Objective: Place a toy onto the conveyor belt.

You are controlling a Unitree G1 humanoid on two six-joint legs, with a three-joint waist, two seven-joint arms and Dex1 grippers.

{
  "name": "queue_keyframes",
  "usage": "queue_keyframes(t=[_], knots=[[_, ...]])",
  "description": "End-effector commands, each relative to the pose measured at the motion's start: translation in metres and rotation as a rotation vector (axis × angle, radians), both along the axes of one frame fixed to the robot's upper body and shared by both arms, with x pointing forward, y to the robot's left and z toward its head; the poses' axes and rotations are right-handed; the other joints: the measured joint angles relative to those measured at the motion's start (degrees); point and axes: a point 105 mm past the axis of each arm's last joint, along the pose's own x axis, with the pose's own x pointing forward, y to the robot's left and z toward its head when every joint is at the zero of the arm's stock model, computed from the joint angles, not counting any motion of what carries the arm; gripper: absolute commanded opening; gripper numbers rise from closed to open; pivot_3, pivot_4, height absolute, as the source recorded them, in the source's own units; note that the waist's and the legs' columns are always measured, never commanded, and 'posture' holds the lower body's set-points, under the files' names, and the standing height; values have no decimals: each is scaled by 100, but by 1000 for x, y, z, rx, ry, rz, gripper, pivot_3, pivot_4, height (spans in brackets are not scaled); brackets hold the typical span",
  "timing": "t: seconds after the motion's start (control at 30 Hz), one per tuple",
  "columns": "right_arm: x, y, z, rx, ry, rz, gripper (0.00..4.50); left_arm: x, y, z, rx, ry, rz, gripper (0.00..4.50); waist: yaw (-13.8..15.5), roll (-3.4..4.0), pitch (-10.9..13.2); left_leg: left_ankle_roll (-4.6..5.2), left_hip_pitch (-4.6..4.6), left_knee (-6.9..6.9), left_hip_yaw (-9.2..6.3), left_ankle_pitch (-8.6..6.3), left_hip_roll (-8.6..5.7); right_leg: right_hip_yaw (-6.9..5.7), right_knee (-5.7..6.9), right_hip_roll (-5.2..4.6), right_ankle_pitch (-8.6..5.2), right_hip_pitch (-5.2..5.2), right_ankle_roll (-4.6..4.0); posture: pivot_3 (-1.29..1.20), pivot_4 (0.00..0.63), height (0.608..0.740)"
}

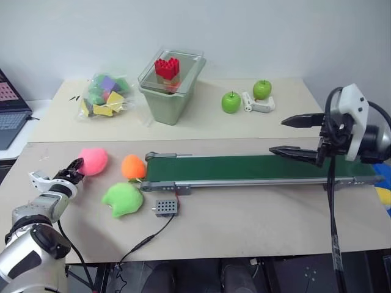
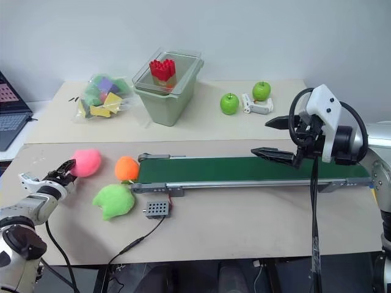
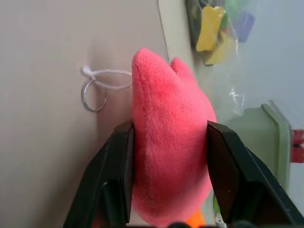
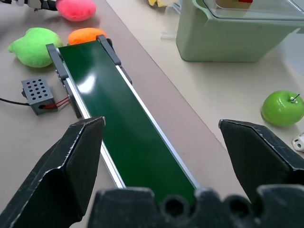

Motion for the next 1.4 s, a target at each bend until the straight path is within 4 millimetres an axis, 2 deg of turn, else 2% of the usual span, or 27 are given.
queue_keyframes(t=[0.03,0.2,0.23,0.3,0.37,0.4,0.47,0.53,0.6,0.67,0.73,0.83,0.93,1.03,1.2,1.27,1.4], knots=[[1,1,11,-4,-52,9,4500,10,9,57,59,-196,-10,2184,14,-1,1,0,0,0,0,0,0,-1,0,0,0,0,0,0,150,740],[3,3,11,-5,-51,19,4500,20,1,111,166,-355,-74,2184,2,-2,1,-2,-5,2,-2,1,-1,-5,5,0,0,1,1,0,150,740],[4,3,11,-5,-51,19,4500,22,-3,124,231,-385,-91,2184,-3,-2,1,-3,-6,1,-2,2,-1,-5,4,0,1,1,2,0,150,740],[4,4,11,-3,-51,21,4500,28,-18,148,491,-422,-125,2184,-8,-3,1,-28,-6,1,0,16,-1,-4,1,0,1,2,3,0,150,740],[5,4,11,-2,-51,21,4500,32,-29,159,626,-433,-140,2184,-7,-3,1,-35,-12,0,-1,19,-1,-4,-3,0,2,0,3,0,150,740],[5,5,10,-2,-51,22,4500,37,-37,163,719,-412,-156,2184,-5,-3,1,-35,-12,0,0,19,-1,-3,-4,-1,2,0,4,0,150,740],[6,5,8,3,-51,19,4500,50,-69,184,1014,-416,-175,2184,10,-3,2,-35,-12,0,0,19,-1,-3,-6,-1,2,2,4,0,150,740],[6,6,6,8,-51,18,4500,54,-100,192,1255,-447,-211,2184,58,-4,2,-38,-12,2,0,21,-1,-3,-6,-1,4,6,6,0,150,740],[5,6,5,9,-51,17,4500,53,-130,191,1359,-510,-261,2184,97,-4,2,-38,-16,2,2,21,-3,-2,-8,-2,5,4,8,0,150,740],[4,5,6,12,-56,12,4500,45,-155,187,1342,-565,-314,2184,109,-3,1,-35,-16,1,3,20,-3,0,-14,-2,5,2,9,0,150,740],[3,4,7,13,-61,4,4500,35,-177,174,1469,-600,-377,2184,95,-3,1,-30,-17,-1,6,17,-2,4,-18,-3,5,0,9,0,150,740],[1,2,6,15,-63,-11,4500,23,-199,160,1707,-656,-408,2184,57,-3,1,-27,-19,-5,10,15,-1,7,-20,-2,5,-6,9,0,150,740],[-1,1,4,19,-62,-20,4500,12,-212,151,2031,-756,-401,2184,89,-4,2,-29,-21,-2,10,16,-2,7,-20,-2,5,-3,9,0,150,740],[-3,0,2,27,-63,-30,4500,6,-217,139,2262,-851,-370,2184,134,-3,2,-29,-16,-2,13,16,-2,8,-35,-2,6,2,10,0,150,740],[-3,0,0,32,-66,-37,4500,-10,-230,126,2514,-1090,-315,2184,166,-3,1,7,-13,-2,13,-4,-3,6,-42,-3,6,6,10,0,150,740],[-4,0,1,34,-68,-38,4500,-21,-236,114,2615,-1226,-314,2184,165,-2,1,8,-14,-2,14,-4,-3,5,-42,-3,6,6,11,0,150,740],[-3,1,0,37,-68,-39,4500,-32,-244,103,2689,-1394,-284,2184,164,-2,1,8,-15,-3,15,-5,-3,5,-39,-3,7,6,12,0,150,740]])
